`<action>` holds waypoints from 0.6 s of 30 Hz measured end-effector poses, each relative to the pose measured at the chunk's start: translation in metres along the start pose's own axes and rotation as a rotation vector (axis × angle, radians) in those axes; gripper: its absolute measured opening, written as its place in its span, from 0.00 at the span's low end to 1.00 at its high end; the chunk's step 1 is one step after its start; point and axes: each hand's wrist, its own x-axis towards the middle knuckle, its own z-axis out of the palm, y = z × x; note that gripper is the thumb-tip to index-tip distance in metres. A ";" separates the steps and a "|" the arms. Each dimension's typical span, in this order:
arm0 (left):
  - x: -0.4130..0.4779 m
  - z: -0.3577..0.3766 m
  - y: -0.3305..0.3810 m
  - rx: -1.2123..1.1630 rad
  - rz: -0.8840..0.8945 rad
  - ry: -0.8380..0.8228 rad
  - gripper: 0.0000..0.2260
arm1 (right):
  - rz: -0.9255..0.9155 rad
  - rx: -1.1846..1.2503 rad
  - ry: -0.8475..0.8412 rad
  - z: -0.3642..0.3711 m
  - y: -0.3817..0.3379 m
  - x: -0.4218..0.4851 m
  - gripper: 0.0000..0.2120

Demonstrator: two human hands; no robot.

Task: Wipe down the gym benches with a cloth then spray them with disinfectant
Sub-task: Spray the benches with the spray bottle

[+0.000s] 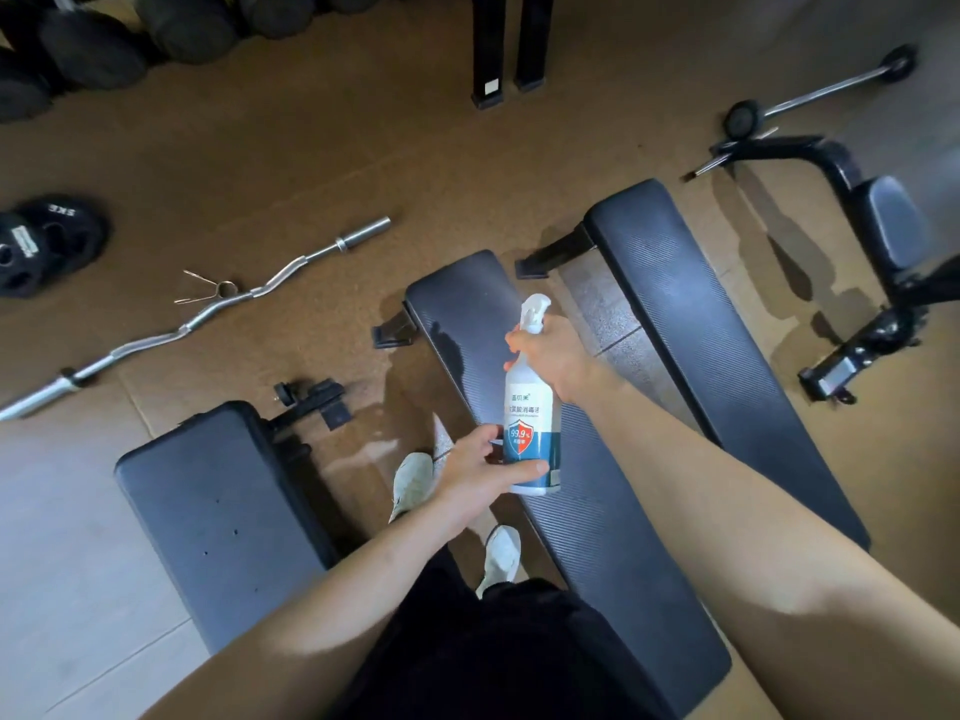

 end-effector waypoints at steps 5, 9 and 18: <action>-0.009 0.003 -0.010 0.020 -0.031 -0.026 0.25 | 0.002 0.083 -0.026 -0.003 0.022 -0.005 0.08; -0.022 0.020 -0.025 0.008 -0.047 -0.038 0.23 | 0.002 0.114 0.012 -0.006 0.051 -0.014 0.06; -0.062 0.106 -0.077 0.031 -0.058 0.028 0.29 | -0.024 0.226 -0.068 -0.053 0.137 -0.051 0.07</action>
